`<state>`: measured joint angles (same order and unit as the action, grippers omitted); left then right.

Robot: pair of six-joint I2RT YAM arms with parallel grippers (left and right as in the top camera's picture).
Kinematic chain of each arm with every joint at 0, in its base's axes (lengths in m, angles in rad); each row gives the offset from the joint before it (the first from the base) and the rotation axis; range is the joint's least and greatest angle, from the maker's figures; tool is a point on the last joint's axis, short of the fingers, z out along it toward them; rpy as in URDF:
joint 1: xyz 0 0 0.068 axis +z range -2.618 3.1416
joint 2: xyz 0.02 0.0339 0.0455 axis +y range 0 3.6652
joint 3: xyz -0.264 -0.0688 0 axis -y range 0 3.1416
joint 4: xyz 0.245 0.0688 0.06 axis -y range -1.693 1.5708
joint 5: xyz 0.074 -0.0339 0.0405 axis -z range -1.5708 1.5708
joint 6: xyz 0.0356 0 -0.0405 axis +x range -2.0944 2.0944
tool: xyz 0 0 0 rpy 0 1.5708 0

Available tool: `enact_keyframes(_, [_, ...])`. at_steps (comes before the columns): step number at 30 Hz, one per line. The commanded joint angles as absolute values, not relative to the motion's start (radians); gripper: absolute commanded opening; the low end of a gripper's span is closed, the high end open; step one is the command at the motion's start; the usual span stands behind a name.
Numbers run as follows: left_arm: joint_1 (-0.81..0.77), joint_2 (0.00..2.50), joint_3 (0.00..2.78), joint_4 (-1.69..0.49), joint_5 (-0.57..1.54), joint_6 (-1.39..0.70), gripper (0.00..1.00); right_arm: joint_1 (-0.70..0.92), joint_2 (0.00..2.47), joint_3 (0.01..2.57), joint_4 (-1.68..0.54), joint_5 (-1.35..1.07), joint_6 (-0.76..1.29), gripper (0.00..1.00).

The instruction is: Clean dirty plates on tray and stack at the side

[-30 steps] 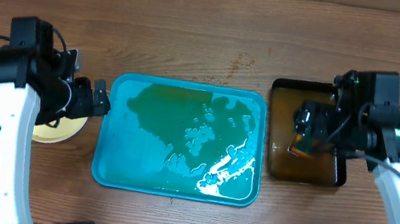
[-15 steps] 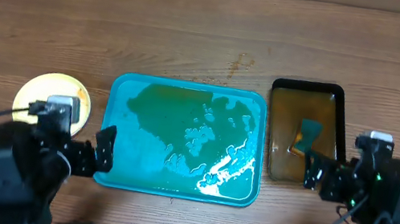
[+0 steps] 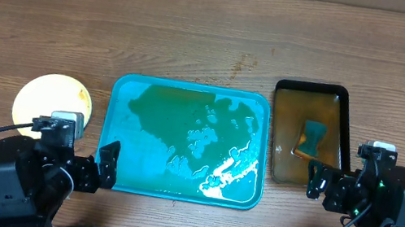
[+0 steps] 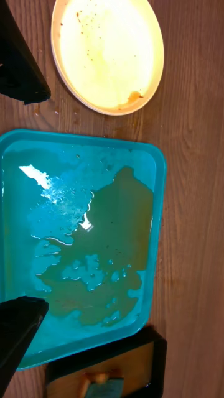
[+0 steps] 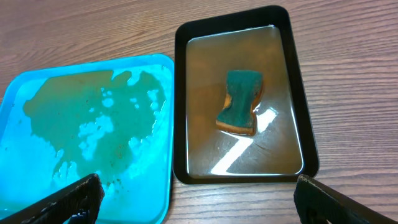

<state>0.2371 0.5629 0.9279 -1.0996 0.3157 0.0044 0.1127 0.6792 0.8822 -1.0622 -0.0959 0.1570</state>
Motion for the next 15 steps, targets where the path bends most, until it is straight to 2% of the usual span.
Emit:
enact_keyframes(1, [0.235,0.556,0.918,-1.1,0.332,0.023,1.0,0.111,0.678,0.878,-1.057,-0.083,0.16,1.0])
enact_keyframes(10, [0.235,0.556,0.918,-1.1,0.332,0.023,1.0,0.112,0.654,0.876,-1.061,-0.059,0.155,1.0])
enact_keyframes(15, [0.235,0.556,0.918,-1.1,0.332,0.023,1.0,0.111,0.542,0.869,-0.977,-0.042,0.123,1.0])
